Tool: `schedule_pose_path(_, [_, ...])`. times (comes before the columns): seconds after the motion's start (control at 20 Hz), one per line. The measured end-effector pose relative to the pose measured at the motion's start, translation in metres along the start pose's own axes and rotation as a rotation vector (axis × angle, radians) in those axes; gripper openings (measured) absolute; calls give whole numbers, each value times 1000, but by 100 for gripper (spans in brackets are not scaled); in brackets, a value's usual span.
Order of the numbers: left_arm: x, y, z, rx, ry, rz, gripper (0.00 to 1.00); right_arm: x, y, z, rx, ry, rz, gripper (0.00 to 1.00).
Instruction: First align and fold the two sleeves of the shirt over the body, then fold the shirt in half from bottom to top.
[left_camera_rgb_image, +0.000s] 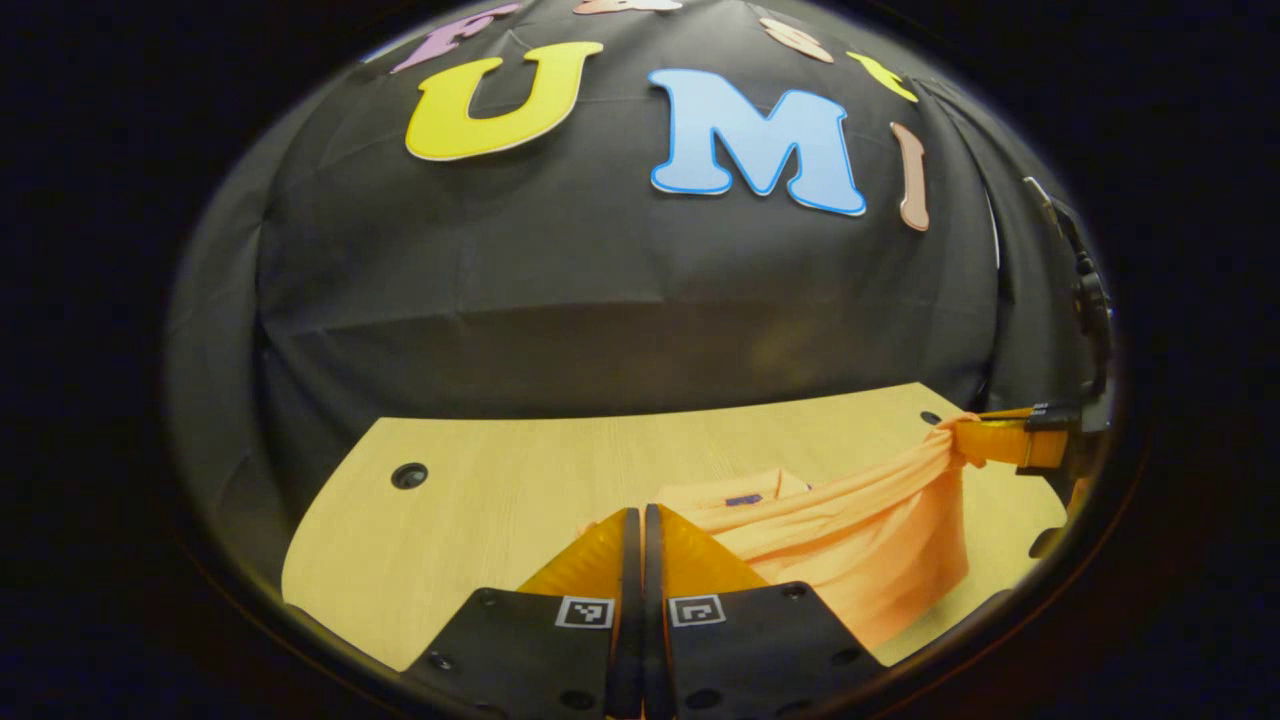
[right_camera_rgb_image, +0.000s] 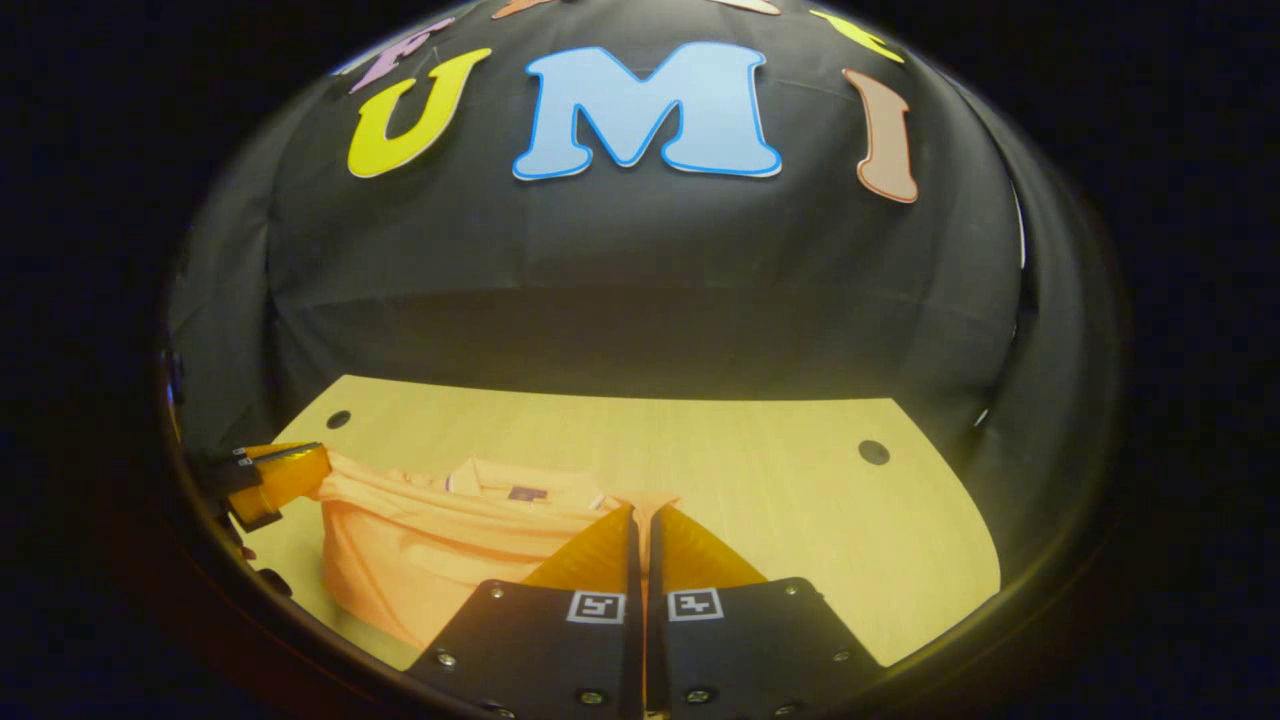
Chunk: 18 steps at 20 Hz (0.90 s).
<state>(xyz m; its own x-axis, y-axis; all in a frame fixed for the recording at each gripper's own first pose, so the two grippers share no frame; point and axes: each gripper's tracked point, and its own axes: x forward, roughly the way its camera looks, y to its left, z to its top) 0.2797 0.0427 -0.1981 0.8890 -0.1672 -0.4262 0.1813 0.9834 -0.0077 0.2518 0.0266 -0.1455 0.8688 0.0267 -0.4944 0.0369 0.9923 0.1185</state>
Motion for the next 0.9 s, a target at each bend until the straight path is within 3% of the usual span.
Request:
schedule_pose_path(0.6, [70,15,-21,33,-15,23,7,79,4,-16,-62,17,-72,1])
schedule_pose_path(0.9, [90,15,-31,55,-4,38,7,98,5,-33,-91,52,-88,3])
